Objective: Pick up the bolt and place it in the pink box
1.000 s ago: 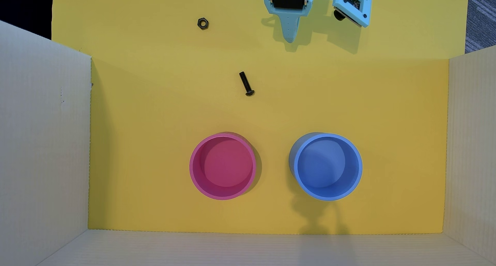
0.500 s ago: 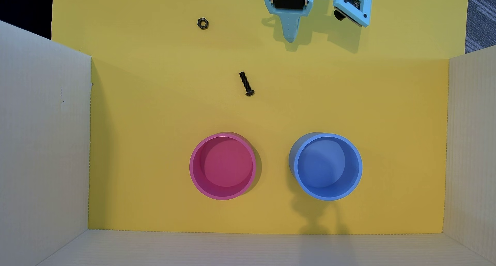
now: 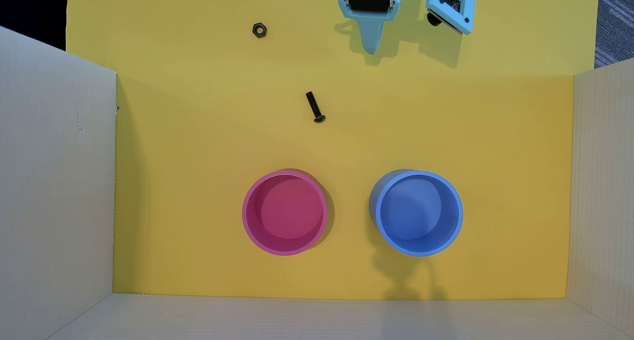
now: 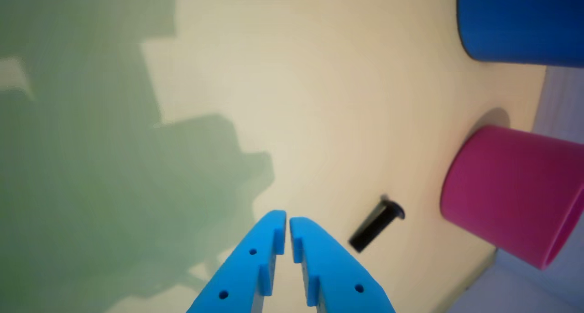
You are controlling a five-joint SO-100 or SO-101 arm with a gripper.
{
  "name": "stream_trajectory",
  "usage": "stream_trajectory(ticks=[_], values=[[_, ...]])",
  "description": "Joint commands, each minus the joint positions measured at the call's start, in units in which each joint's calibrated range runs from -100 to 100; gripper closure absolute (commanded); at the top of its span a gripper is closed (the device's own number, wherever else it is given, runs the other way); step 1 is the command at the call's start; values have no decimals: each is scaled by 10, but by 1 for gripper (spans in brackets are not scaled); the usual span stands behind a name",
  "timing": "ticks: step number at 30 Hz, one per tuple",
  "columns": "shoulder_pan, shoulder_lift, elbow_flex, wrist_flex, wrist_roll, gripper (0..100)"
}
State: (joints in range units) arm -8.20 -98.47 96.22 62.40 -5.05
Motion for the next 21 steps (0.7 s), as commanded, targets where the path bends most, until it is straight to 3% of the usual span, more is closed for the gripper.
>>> stream_trajectory(ticks=[1,14,21], values=[[4,-3,-15,-19,-1,99],[6,28,-237,-13,-1,98],[84,294,-370,-12,-29,98]])
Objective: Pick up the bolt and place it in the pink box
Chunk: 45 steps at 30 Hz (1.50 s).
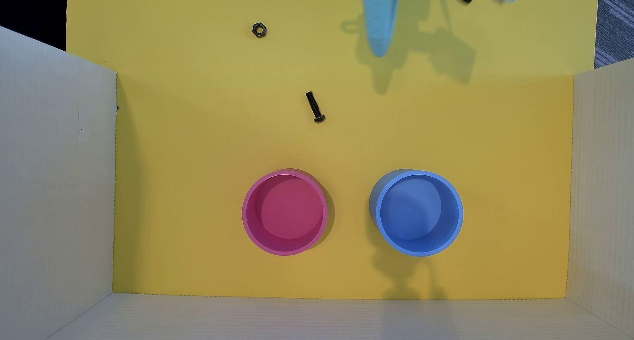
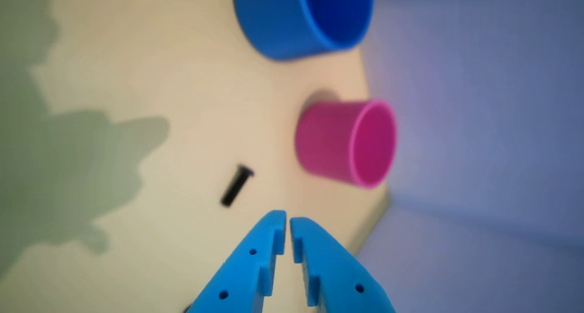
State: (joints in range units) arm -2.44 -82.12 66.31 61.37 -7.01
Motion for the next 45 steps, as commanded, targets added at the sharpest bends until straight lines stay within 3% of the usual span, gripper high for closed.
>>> stream_trajectory(ticks=[1,7,15,22,30,45], values=[[34,181,-101,-2,-14,98],[49,416,-264,14,-61,98],[49,548,-382,77,-123,98],[94,583,-353,76,-126,98],[106,600,-276,61,-123,75],[72,601,-208,-68,-126,75]])
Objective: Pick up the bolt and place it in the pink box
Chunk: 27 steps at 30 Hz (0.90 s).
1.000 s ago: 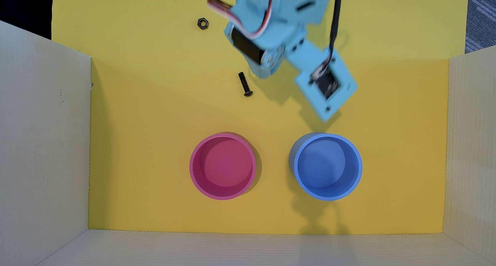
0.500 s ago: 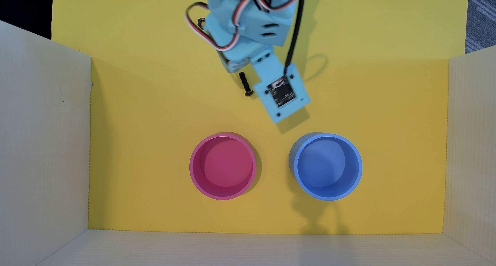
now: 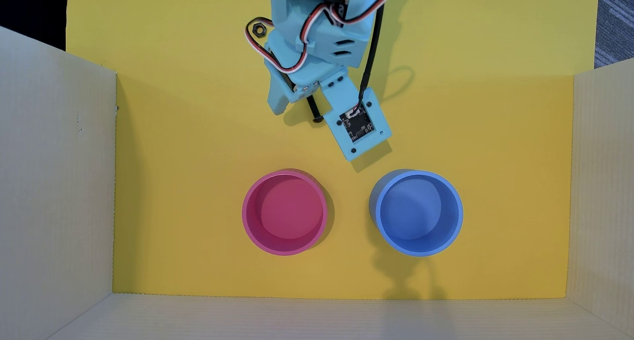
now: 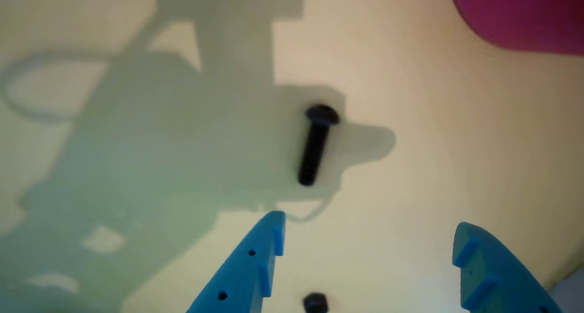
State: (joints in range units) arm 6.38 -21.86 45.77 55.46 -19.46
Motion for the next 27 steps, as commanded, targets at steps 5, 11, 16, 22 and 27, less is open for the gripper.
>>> stream_trajectory(ticks=[5,11,16,22,27], values=[[-17,2,-2,-8,-2,75],[-15,70,-14,-9,-3,75],[-21,129,-24,-43,-3,75],[-21,161,-28,-68,-3,75],[-20,172,-29,-68,-3,76]])
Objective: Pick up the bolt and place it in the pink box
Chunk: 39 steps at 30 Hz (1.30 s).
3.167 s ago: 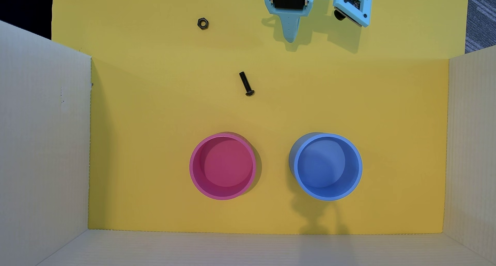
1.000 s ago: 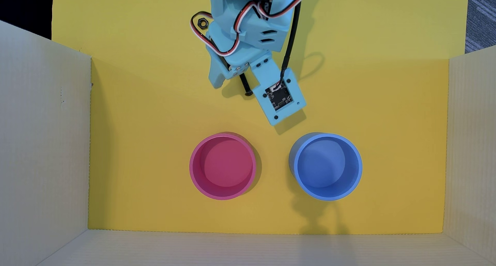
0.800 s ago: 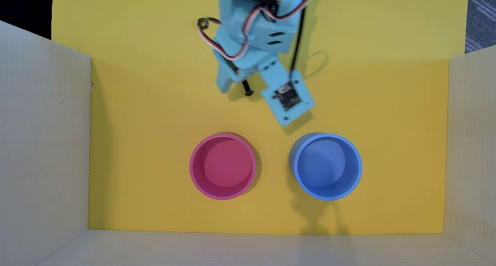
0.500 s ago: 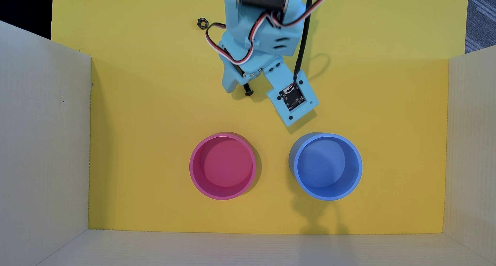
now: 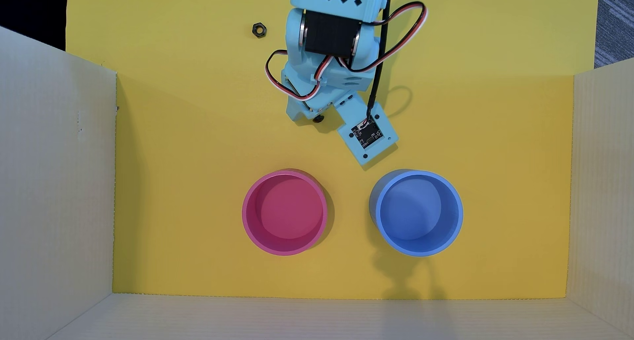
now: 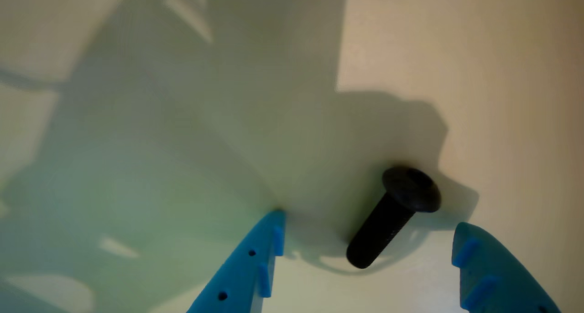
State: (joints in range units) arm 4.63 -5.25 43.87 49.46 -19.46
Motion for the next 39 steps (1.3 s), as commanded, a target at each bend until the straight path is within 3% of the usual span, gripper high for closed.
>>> stream_trajectory(ticks=[1,4,5,19,39], values=[[-2,8,-10,-8,-3,79],[0,15,-11,-8,-2,99],[1,16,-11,-8,-1,99],[-1,8,-20,-7,2,99],[3,-82,-332,95,25,99]])
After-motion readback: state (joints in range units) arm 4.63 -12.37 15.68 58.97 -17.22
